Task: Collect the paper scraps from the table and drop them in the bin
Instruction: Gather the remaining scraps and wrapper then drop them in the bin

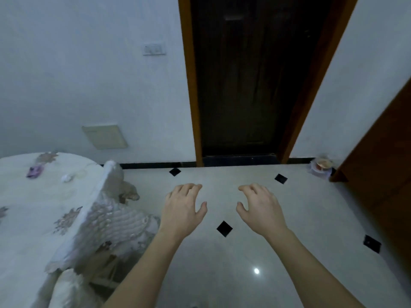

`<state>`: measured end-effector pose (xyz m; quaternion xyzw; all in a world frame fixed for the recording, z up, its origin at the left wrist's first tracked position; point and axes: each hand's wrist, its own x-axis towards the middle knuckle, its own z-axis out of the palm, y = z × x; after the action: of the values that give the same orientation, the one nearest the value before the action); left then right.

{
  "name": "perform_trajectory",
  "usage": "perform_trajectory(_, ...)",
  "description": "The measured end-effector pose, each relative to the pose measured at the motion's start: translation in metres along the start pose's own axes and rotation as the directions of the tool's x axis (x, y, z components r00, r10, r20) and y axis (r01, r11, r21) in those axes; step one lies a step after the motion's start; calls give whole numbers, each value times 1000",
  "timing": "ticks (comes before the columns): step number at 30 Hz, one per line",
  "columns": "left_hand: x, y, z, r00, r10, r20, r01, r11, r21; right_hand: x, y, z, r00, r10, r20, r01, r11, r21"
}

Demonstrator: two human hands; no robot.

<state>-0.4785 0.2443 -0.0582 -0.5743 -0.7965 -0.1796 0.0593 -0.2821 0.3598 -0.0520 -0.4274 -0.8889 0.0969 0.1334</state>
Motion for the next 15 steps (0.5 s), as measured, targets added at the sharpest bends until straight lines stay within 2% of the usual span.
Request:
perform_trajectory(7, 57, -52, 7, 991, -130, -35, 133, 988, 78, 103, -20, 22, 989, -142, 32, 142, 990, 17)
perform_trajectory(15, 166, -136, 18, 972, -215, -98, 221, 973, 60, 252, -66, 50, 968, -252, 9, 252, 968, 0)
